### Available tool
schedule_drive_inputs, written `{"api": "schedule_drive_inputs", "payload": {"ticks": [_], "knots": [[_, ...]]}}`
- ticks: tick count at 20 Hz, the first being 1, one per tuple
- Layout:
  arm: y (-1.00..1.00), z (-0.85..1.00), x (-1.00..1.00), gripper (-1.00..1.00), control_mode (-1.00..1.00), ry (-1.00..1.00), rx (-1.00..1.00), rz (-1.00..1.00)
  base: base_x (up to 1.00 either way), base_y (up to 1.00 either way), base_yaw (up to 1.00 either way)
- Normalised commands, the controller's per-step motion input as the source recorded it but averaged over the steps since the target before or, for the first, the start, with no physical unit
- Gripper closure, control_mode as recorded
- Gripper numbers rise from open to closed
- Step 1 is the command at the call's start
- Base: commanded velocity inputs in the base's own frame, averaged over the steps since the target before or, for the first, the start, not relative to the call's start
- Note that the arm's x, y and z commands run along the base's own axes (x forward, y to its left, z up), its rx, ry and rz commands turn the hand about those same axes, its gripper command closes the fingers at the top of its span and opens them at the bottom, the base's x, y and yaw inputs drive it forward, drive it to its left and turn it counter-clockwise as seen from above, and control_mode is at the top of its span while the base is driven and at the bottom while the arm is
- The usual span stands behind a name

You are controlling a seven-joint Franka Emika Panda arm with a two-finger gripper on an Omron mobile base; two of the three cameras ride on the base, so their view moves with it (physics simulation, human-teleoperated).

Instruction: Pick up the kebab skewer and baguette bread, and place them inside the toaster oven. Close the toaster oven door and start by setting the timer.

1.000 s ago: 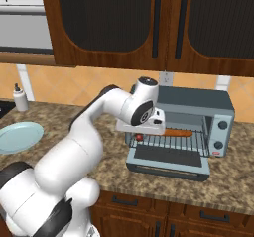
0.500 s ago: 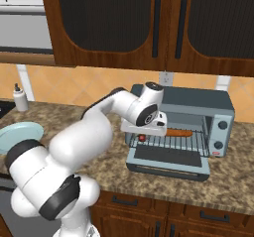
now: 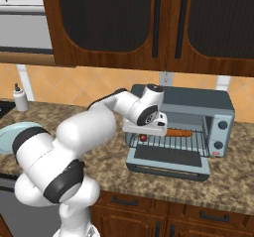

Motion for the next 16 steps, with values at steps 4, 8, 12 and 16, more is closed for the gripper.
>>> {"api": "schedule_drive_inputs", "payload": {"ticks": [4,8,12,16], "knots": [[0.0,-0.07,0.01,1.0,-1.0,0.0,0.0,0.03,0.0,0.0,0.0],[0.0,-0.16,0.0,1.0,-1.0,0.0,0.0,0.03,0.0,0.0,0.0],[0.01,-0.17,0.0,1.0,-1.0,0.0,0.02,0.04,0.0,0.0,0.0],[0.0,-0.06,0.0,1.0,-1.0,0.0,0.03,0.07,0.0,0.0,0.0]]}}
